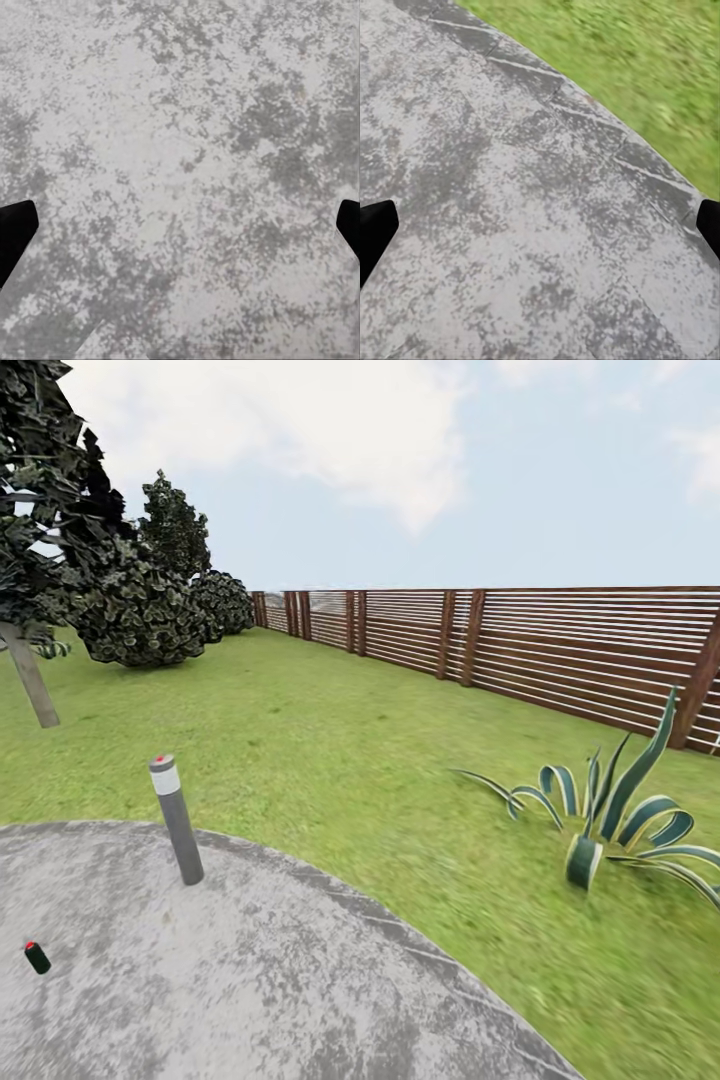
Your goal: Pick up the pesticide atomizer in the garden and spray insectifuge to fully cover both potted plants in the garden.
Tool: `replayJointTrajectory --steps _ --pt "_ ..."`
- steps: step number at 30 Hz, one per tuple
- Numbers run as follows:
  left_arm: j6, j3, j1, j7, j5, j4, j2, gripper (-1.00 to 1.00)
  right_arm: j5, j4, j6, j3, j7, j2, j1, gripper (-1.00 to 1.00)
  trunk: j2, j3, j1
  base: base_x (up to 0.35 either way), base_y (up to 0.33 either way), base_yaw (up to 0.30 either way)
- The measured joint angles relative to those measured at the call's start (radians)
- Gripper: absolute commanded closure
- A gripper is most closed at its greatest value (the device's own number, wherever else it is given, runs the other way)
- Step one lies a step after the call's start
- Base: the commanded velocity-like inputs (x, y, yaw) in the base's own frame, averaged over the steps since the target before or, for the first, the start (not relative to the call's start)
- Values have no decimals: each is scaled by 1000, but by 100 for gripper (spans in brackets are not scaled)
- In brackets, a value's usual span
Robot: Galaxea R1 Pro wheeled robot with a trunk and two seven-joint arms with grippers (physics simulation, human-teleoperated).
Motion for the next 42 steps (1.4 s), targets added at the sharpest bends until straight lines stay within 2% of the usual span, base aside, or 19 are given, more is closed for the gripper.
replayJointTrajectory --steps 30,42 --pt "0 2 -1 0 1 1 2 -100 0 18 -2 0 0 1 0 -100 0 0 0 338 -12 1" --pt "0 2 0 0 1 1 2 -100 0 18 -2 0 -1 2 0 -100 0 0 0 340 0 178"
